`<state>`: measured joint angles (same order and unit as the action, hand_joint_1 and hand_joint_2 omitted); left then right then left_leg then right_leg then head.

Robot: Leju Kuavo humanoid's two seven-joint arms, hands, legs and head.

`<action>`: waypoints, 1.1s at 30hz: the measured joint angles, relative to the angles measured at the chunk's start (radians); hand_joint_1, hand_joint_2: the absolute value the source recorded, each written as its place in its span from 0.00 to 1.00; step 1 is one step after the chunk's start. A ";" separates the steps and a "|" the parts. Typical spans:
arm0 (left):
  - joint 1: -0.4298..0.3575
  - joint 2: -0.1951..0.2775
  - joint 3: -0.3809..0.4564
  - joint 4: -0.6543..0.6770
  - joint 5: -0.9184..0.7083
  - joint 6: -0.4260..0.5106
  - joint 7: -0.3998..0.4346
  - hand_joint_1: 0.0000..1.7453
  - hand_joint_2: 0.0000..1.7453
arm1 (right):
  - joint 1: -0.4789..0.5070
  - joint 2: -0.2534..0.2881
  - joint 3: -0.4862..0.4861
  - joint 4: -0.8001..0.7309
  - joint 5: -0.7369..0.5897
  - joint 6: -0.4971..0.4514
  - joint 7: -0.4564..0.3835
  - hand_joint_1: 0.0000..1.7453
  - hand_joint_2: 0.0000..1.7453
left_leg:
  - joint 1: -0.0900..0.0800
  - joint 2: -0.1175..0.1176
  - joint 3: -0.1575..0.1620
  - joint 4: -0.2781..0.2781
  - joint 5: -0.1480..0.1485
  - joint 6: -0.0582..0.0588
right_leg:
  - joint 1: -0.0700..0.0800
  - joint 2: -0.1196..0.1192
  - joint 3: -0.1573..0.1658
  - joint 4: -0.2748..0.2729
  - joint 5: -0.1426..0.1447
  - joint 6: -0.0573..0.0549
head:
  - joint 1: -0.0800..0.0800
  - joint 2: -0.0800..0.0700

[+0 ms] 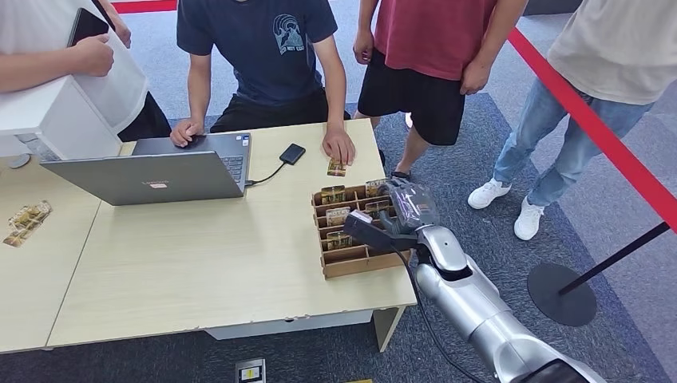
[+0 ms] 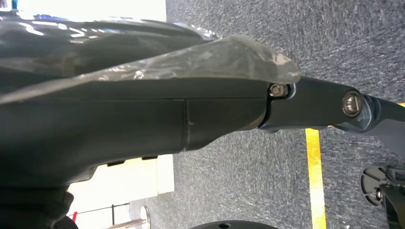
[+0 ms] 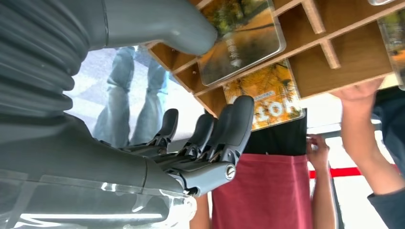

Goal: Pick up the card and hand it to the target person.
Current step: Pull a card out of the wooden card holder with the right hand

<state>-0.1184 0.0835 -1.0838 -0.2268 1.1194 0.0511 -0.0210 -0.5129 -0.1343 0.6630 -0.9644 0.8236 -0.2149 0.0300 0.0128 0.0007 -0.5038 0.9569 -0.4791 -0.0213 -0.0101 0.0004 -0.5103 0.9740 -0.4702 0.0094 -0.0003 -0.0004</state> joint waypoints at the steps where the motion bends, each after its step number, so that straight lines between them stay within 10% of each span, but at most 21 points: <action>1: 0.000 0.000 0.000 0.000 0.000 0.000 0.000 0.00 0.00 | 0.000 0.000 0.000 -0.004 0.001 0.001 0.001 0.45 1.00 | 0.000 0.000 0.000 0.000 0.000 0.000 | 0.000 0.000 0.000 0.000 0.000 0.000 | 0.000 0.000; 33: -0.001 0.000 0.000 0.000 -0.006 0.000 0.000 0.00 0.00 | 0.003 0.000 0.001 0.029 -0.026 0.008 -0.014 0.50 1.00 | 0.000 0.000 -0.003 0.000 0.000 0.000 | 0.000 0.000 -0.002 0.000 0.000 0.000 | 0.000 0.000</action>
<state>-0.1191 0.0839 -1.0842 -0.2269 1.1135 0.0511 -0.0210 -0.5104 -0.1348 0.6644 -0.9354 0.7975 -0.2070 0.0156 0.0129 0.0009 -0.5065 0.9568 -0.4790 -0.0212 -0.0100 0.0005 -0.5127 0.9740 -0.4701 0.0093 -0.0005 -0.0004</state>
